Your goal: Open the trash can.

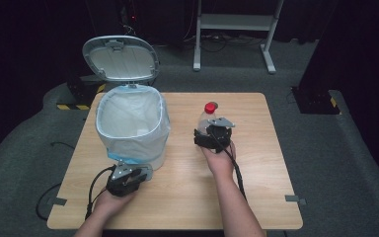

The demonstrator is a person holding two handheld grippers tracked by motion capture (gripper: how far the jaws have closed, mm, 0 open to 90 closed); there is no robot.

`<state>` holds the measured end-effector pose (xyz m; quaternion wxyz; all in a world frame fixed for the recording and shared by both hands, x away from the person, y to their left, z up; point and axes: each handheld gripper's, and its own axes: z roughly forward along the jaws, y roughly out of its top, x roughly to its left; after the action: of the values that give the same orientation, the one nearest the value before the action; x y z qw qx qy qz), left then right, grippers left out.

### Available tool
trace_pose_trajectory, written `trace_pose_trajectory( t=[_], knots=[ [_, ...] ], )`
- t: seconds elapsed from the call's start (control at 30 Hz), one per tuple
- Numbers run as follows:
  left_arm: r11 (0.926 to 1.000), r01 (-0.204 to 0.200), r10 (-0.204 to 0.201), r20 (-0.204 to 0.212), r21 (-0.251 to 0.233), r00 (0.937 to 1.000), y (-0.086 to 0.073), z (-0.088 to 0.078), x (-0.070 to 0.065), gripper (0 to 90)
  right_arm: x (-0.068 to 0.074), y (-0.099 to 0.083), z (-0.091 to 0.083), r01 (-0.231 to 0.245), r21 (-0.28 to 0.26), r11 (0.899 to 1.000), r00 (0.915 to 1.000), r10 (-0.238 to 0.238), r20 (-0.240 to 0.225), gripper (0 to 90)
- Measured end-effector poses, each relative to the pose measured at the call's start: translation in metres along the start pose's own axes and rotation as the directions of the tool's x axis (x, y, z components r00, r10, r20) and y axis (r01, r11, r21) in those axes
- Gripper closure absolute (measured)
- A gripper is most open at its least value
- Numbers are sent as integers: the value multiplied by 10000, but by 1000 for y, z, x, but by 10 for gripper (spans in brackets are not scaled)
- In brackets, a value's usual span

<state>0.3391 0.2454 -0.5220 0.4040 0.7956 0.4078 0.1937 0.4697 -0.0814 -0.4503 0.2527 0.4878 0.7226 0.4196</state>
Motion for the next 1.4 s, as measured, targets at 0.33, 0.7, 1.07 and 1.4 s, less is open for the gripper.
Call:
trace_pose_trajectory(
  t=[0.33,0.7,1.07,1.4],
  knots=[
    [10000,-18,18,-9,-7,10000,0,0,0,641,7,7,-14,245,-818,9963,9996,-254,-100,269],
    [10000,-16,16,-19,8,10000,0,0,0,642,15,24,-48,770,-1738,9818,9970,-779,16,270],
    [10000,23,-23,5,13,10000,0,0,0,643,28,42,-82,913,-2812,9553,9952,-974,-76,272],
    [10000,-26,26,-8,15,10000,0,0,0,642,48,55,-109,1248,-3718,9199,9902,-1393,-124,273]
  ],
)
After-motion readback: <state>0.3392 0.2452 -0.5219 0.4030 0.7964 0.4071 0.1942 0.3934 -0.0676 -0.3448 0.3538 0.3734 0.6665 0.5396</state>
